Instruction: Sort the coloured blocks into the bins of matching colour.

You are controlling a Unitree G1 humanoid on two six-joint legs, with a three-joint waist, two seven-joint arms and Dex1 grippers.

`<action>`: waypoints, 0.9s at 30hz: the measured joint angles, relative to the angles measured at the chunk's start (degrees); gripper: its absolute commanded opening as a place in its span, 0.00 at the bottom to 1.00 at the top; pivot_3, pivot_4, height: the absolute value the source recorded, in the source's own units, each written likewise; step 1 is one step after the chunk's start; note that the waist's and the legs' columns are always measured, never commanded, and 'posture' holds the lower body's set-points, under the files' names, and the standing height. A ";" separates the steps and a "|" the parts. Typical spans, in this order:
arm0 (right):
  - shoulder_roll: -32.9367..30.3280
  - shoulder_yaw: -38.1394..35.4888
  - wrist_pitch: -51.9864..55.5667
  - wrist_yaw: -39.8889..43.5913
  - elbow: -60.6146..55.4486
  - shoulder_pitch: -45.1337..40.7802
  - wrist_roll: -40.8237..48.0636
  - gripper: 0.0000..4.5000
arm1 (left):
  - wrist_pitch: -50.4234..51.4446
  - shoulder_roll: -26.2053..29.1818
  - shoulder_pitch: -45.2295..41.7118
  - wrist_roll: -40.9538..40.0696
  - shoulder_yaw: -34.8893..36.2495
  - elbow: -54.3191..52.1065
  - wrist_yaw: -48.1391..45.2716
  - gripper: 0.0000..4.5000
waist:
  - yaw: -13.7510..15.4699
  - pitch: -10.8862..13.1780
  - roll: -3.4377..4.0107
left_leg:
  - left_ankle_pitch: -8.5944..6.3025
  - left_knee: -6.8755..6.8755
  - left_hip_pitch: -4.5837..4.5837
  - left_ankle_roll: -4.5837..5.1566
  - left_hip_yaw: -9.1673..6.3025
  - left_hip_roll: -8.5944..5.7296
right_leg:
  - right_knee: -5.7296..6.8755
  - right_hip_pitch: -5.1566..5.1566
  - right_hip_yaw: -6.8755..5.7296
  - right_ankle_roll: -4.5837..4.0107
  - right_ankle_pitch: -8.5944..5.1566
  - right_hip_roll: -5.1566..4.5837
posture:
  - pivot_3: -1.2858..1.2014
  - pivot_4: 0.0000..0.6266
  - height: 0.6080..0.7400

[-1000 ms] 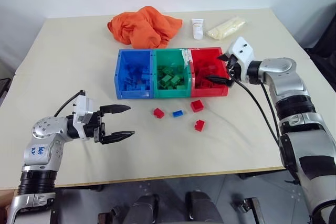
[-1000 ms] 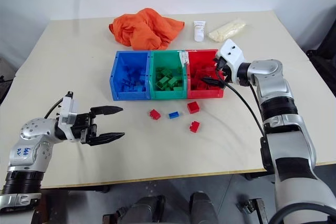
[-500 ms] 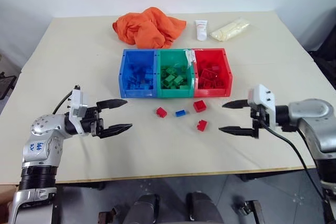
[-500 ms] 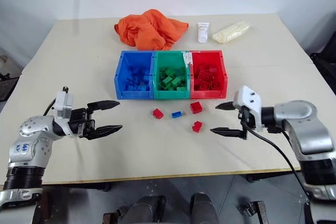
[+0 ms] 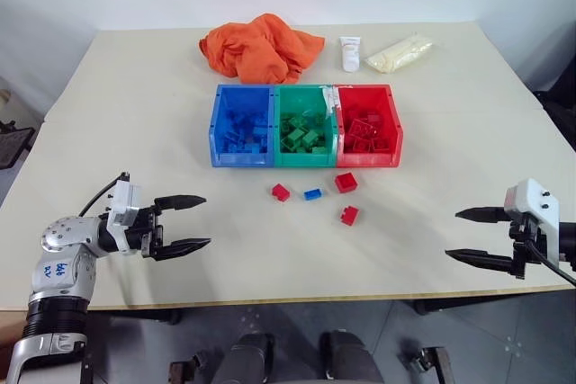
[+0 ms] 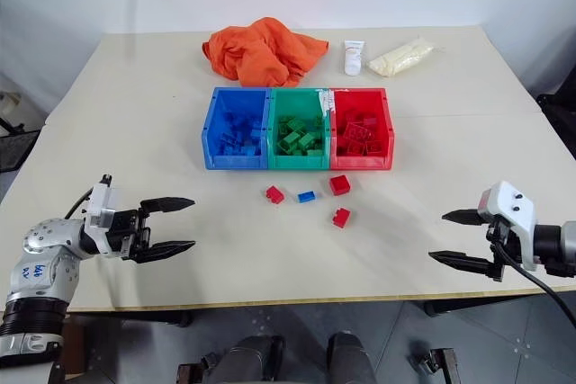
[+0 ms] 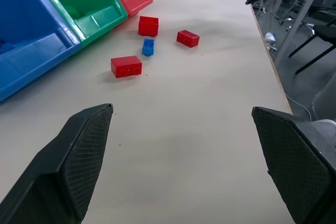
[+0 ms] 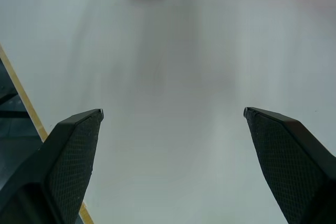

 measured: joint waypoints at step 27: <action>22.86 33.61 -2.97 -9.96 11.86 -30.72 -11.75 1.00 | 0.55 -2.94 0.53 -0.07 -1.24 -5.02 3.27 1.00 | -0.13 -0.02 -0.03 | -0.07 0.13 -0.04 -0.02 -0.12 -0.03 | 0.15 -0.09 -0.09 0.00 0.00 0.01 | 0.52 0.24 1.00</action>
